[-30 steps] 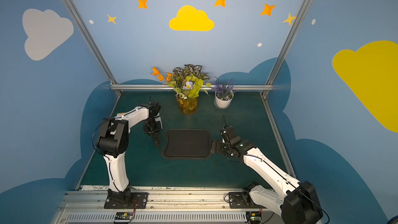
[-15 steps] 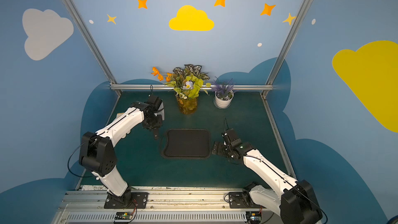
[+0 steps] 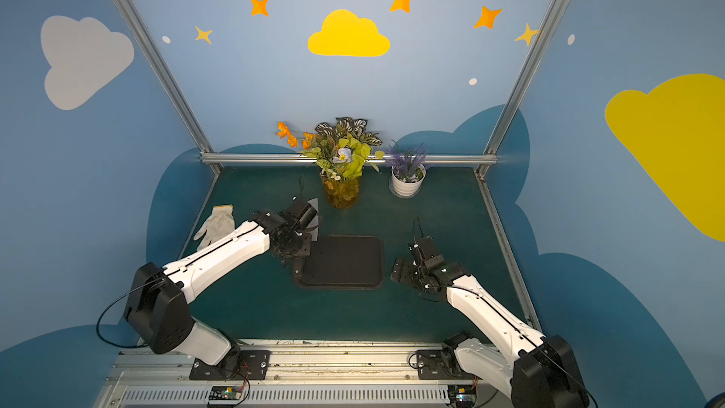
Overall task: Align the knife with the edge of the cutting board
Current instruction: Place the knife at the edge of the cutting board.
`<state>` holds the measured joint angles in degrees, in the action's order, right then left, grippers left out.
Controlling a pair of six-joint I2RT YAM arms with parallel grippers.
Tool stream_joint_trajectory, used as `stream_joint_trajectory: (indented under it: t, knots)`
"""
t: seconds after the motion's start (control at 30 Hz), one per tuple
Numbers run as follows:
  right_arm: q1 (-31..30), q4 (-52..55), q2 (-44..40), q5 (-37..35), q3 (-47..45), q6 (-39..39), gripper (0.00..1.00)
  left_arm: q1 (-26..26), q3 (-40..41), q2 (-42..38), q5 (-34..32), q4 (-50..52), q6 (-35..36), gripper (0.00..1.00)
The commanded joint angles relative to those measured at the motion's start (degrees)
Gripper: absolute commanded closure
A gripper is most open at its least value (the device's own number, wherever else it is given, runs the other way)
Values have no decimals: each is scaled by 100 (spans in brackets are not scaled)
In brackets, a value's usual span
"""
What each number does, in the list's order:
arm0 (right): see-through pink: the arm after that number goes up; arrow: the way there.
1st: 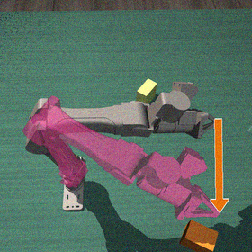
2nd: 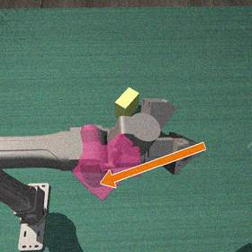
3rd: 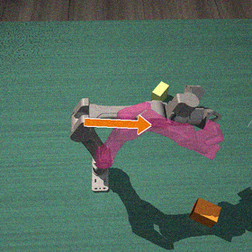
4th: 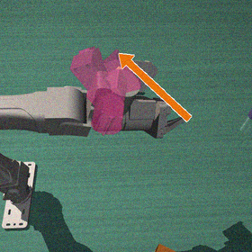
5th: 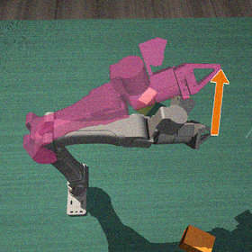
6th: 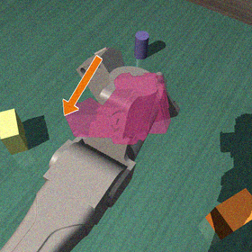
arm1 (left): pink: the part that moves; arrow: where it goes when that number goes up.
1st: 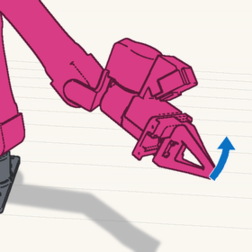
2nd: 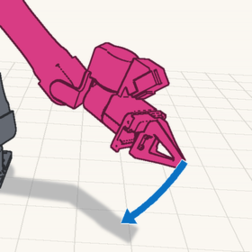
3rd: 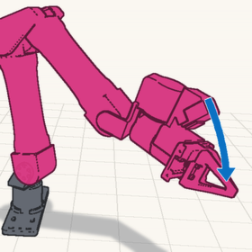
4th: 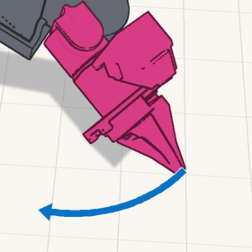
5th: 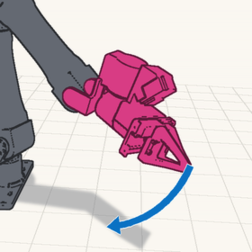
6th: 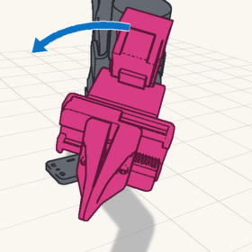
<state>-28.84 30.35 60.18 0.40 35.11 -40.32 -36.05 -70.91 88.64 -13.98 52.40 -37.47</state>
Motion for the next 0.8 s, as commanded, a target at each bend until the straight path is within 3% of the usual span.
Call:
stream_joint_trajectory:
  t: [0.0,0.4,0.77]
  knots:
    - [25,156,-119,-48,-59,-125,2,-352,90,-59,-179,-221,-513,97]
    - [28,328,-379,58,-47,-114,2,-1673,-216,946,-156,-460,-1353,97]
    - [36,418,-675,4,-122,-64,2,-2396,-711,1901,90,-749,-2042,97]
